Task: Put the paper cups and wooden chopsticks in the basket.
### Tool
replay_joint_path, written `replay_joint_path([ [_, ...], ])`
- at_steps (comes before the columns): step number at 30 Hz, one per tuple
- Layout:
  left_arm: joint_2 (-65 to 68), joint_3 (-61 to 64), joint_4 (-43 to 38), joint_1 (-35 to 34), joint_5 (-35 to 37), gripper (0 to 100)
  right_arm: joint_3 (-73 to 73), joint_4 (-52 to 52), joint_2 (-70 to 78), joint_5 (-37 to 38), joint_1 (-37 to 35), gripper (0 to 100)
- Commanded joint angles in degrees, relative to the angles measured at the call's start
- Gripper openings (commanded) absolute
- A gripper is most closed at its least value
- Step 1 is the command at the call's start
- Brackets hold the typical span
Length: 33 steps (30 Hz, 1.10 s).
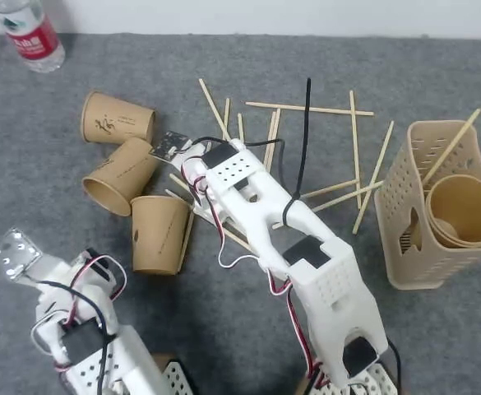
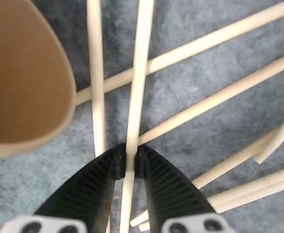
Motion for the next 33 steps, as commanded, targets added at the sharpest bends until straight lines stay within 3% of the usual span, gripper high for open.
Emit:
replay_joint_path([
  [1, 0.62, -0.13, -0.88, -0.09, -0.70, 14, -1.93, 2.77, -4.35, -0.70, 1.80, 0.7],
  [9, 0.62, -0.13, -0.79, -0.09, -0.70, 14, -8.35, 14.99, -23.08, -0.18, 9.45, 0.7],
  [17, 0.62, -0.13, -0.79, -0.26, -0.70, 14, -16.09, 20.18, -46.46, 7.65, 19.12, 0.7],
  [22, 0.62, -0.13, 0.26, -0.26, -0.79, 14, -15.38, 12.00, -57.10, 5.98, 33.36, 0.7],
  [26, 0.62, -0.13, 0.26, -0.26, -0.79, 14, -7.47, 5.58, -61.49, -7.65, 43.65, 0.7],
  [28, 0.62, -0.13, 0.35, -0.26, -0.79, 14, -0.53, 0.22, -63.25, -10.73, 47.08, 0.7],
  [33, 0.62, -0.13, 0.35, -0.35, -0.79, 14, 20.48, -19.56, -68.44, -10.46, 51.38, 0.7],
])
